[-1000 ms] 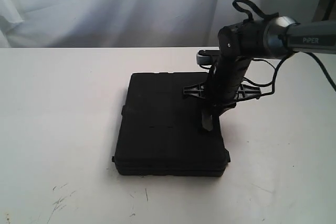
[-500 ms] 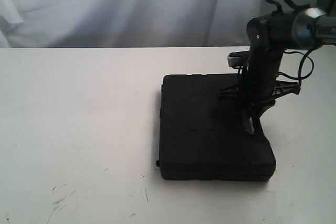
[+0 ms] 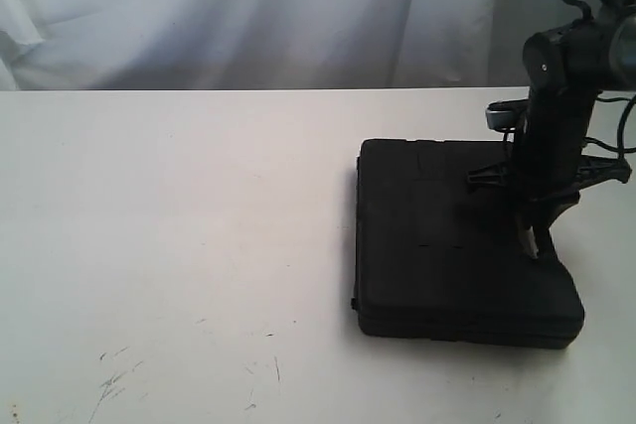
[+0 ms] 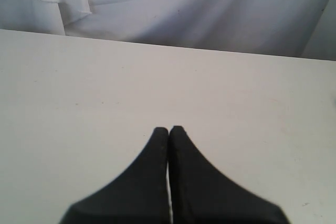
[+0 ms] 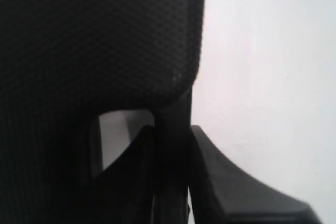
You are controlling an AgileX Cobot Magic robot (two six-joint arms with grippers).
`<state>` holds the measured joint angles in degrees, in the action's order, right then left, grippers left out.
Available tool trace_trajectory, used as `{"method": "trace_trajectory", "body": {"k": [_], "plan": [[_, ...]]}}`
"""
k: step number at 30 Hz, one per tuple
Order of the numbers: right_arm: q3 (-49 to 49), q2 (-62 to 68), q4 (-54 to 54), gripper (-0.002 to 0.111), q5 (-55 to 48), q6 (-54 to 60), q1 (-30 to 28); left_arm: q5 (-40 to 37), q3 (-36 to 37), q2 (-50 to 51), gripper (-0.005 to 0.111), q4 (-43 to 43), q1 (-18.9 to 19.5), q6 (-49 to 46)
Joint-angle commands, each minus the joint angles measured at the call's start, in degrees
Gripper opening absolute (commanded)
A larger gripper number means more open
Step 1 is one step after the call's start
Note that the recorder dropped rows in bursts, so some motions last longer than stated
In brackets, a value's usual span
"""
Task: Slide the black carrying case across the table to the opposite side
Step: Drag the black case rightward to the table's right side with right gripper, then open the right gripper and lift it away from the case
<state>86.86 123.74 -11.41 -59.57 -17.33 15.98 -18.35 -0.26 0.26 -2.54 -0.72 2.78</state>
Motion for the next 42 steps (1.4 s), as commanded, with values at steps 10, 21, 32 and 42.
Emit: {"method": "trace_trajectory", "body": {"k": [10,21,32,42], "plan": [[-1.33,-0.49,-4.44,0.0,2.43,4.16,-4.93,0.61,0.26,-0.26,0.0,-0.28,0.04,-0.03],[-1.33,-0.49,-5.85,0.0,2.53,4.49,-6.63,0.61,0.26,-0.26,0.0,-0.28,0.04,-0.03],[-1.33,-0.49,-4.62,0.0,2.66,3.67,-6.63,0.61,0.26,-0.26,0.0,-0.28,0.04,-0.03],[-1.33,-0.62,-4.27,0.035,3.74,3.65,-6.63,0.61,0.26,-0.26,0.0,-0.28,0.04,-0.03]]}}
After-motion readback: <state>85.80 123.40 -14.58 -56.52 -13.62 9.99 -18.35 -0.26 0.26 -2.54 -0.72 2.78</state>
